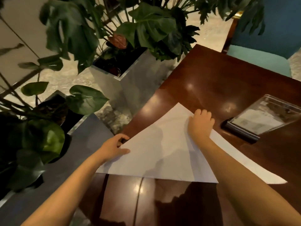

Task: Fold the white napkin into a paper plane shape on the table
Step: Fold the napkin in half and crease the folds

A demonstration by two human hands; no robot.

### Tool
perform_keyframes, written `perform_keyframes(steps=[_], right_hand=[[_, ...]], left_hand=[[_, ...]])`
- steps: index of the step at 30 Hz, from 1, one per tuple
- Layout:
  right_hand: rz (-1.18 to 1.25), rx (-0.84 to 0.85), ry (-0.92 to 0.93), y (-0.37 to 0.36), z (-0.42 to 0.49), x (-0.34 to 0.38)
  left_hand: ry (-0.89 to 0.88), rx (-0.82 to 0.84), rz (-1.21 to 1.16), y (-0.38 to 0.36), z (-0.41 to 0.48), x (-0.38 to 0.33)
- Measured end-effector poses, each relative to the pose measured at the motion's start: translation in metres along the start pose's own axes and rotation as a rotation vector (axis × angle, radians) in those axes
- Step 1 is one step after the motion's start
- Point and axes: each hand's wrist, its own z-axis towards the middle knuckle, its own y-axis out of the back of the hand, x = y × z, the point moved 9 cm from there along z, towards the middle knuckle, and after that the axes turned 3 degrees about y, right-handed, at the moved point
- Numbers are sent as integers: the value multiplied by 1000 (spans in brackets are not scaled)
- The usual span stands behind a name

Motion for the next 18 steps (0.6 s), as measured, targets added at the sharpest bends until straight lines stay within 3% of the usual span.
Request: perform_keyframes(steps=[2,6,10,14,18], right_hand=[[-17,-58,222,-1,-5,32],[71,144,667,-29,-40,106],[33,262,639,-55,-51,113],[6,252,615,-63,-53,106],[-22,225,595,-65,-45,105]], left_hand=[[-17,-32,4,1,-4,2],[-26,-29,1,-3,-8,-1],[-20,-22,-14,-1,-22,8],[-3,63,-24,-7,-49,35],[66,139,-210,-20,-64,51]])
